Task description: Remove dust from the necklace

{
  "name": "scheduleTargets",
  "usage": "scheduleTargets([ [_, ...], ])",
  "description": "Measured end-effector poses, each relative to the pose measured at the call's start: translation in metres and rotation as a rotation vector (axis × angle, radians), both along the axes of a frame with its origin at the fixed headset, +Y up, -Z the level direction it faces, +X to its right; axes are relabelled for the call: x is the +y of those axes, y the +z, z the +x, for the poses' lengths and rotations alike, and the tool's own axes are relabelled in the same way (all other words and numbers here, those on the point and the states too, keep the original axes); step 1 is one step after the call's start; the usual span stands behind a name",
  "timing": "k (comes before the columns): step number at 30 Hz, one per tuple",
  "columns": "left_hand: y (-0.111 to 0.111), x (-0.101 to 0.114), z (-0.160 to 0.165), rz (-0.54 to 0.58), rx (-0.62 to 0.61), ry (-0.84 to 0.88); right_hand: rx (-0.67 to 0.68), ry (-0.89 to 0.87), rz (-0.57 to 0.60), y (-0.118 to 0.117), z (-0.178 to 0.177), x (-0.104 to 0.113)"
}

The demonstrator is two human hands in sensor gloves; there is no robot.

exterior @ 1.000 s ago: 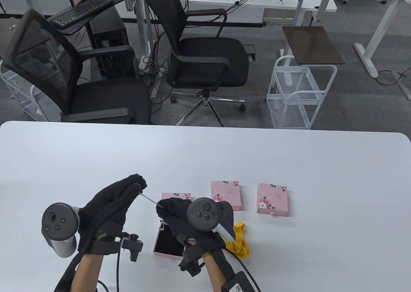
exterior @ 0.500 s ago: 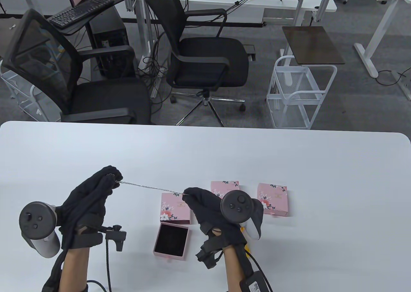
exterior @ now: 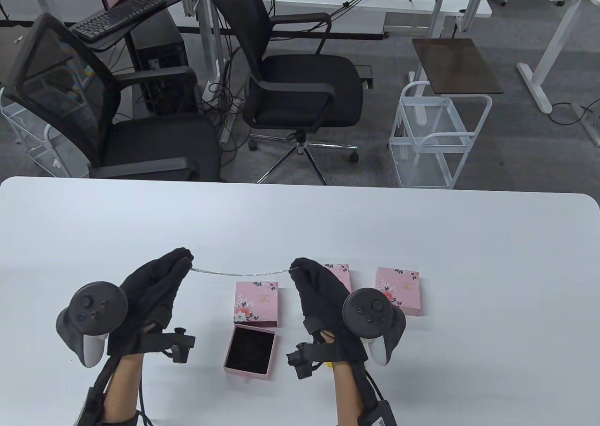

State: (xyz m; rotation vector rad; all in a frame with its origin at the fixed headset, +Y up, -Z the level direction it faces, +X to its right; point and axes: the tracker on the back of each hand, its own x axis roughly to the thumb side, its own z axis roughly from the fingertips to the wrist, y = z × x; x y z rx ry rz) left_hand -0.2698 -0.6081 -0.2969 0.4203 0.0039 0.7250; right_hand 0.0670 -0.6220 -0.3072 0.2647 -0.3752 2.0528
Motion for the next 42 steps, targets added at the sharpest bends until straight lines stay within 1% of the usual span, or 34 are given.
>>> scheduleTargets([
  [2, -0.004, -0.005, 0.010, -0.024, 0.006, -0.089, -0.009, 0.002, 0.017, 0.004, -0.002, 0.004],
  [4, -0.010, -0.013, 0.023, -0.093, -0.031, -0.188, -0.014, 0.013, 0.041, 0.007, -0.005, 0.008],
  [8, -0.020, -0.033, 0.053, -0.235, -0.138, -0.329, -0.023, 0.018, 0.089, 0.013, -0.009, 0.014],
  [13, -0.027, -0.056, 0.081, -0.411, -0.271, -0.470, -0.067, 0.022, 0.114, 0.014, -0.007, 0.013],
  [17, -0.028, -0.066, 0.091, -0.524, -0.364, -0.433, -0.063, 0.055, 0.114, 0.013, -0.011, 0.012],
  [21, -0.028, -0.071, 0.094, -0.588, -0.409, -0.415, -0.049, 0.081, 0.126, 0.015, -0.016, 0.014],
  [27, -0.031, -0.074, 0.089, -0.606, -0.419, -0.374, -0.023, 0.090, 0.118, 0.016, -0.023, 0.013],
  [29, -0.031, -0.072, 0.085, -0.602, -0.416, -0.340, -0.018, 0.095, 0.109, 0.015, -0.023, 0.012],
  [31, -0.029, -0.065, 0.081, -0.575, -0.408, -0.307, -0.011, 0.095, 0.099, 0.014, -0.023, 0.012],
  [33, -0.025, -0.054, 0.076, -0.490, -0.391, -0.240, -0.011, 0.096, 0.093, 0.014, -0.022, 0.012],
  [35, -0.017, -0.041, 0.073, -0.340, -0.367, -0.112, -0.013, 0.109, 0.095, 0.015, -0.022, 0.014],
  [37, -0.010, -0.034, 0.074, -0.204, -0.407, 0.035, -0.006, 0.122, 0.094, 0.016, -0.024, 0.015],
  [38, -0.007, -0.032, 0.076, -0.183, -0.428, 0.097, 0.001, 0.130, 0.093, 0.017, -0.025, 0.016],
  [40, -0.002, -0.030, 0.081, -0.175, -0.465, 0.194, 0.028, 0.151, 0.094, 0.018, -0.030, 0.016],
  [42, 0.000, -0.029, 0.084, -0.157, -0.465, 0.208, 0.056, 0.175, 0.091, 0.019, -0.034, 0.017],
])
